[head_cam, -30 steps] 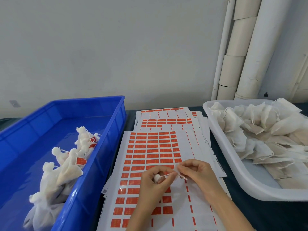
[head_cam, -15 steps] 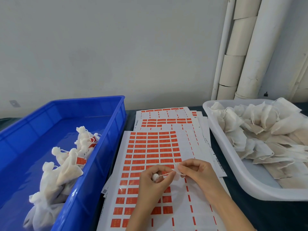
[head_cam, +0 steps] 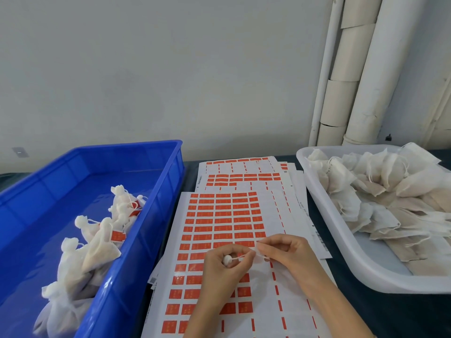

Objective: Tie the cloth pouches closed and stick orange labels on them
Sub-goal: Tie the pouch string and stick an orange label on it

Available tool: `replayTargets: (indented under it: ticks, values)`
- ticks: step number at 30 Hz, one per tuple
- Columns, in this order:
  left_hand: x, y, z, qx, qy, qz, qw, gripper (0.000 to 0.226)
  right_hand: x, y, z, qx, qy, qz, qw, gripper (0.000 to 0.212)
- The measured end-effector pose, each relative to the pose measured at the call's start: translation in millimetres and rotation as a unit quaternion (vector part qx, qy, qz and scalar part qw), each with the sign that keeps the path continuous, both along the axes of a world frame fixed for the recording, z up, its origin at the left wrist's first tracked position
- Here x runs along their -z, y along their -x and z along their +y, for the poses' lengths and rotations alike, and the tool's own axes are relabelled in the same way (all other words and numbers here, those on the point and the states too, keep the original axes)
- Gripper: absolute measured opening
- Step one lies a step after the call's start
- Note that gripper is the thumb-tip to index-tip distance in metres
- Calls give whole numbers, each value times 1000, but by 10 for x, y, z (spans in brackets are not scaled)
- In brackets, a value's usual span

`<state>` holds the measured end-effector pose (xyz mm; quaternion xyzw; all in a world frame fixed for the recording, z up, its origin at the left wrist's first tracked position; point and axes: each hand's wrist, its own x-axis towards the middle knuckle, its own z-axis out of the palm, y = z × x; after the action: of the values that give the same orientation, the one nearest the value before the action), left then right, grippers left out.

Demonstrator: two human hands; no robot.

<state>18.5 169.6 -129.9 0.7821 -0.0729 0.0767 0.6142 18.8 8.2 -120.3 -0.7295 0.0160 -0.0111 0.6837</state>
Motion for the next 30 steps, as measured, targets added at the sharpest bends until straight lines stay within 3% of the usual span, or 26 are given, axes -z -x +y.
replayTargets:
  ticks: [4, 8, 13, 16, 19, 23, 30]
  values:
    - [-19, 7, -3, 1, -1, 1, 1000, 14, -3, -3, -12, -11, -16, 3, 1000, 42]
    - [-30, 13, -11, -9, 12, 4, 1000, 16, -9, -18, 1, -40, -36, 6, 999, 50]
    - [-11, 0, -16, -36, 27, 15, 999, 12, -57, -34, 15, -27, -102, -3, 994, 45]
    - [-6, -3, -14, -42, 27, 10, 999, 12, -31, -26, 32, -6, -24, -39, 999, 47]
    - [-3, -1, -9, -39, 26, -3, 999, 13, 34, -13, 63, -7, 14, -58, 998, 33]
    - [-8, -5, -10, -51, 27, -2, 998, 14, 108, -30, 35, 7, 28, -59, 998, 18]
    - [-16, -3, -18, -59, 36, 2, 998, 16, 112, -35, 46, 9, 27, -43, 999, 15]
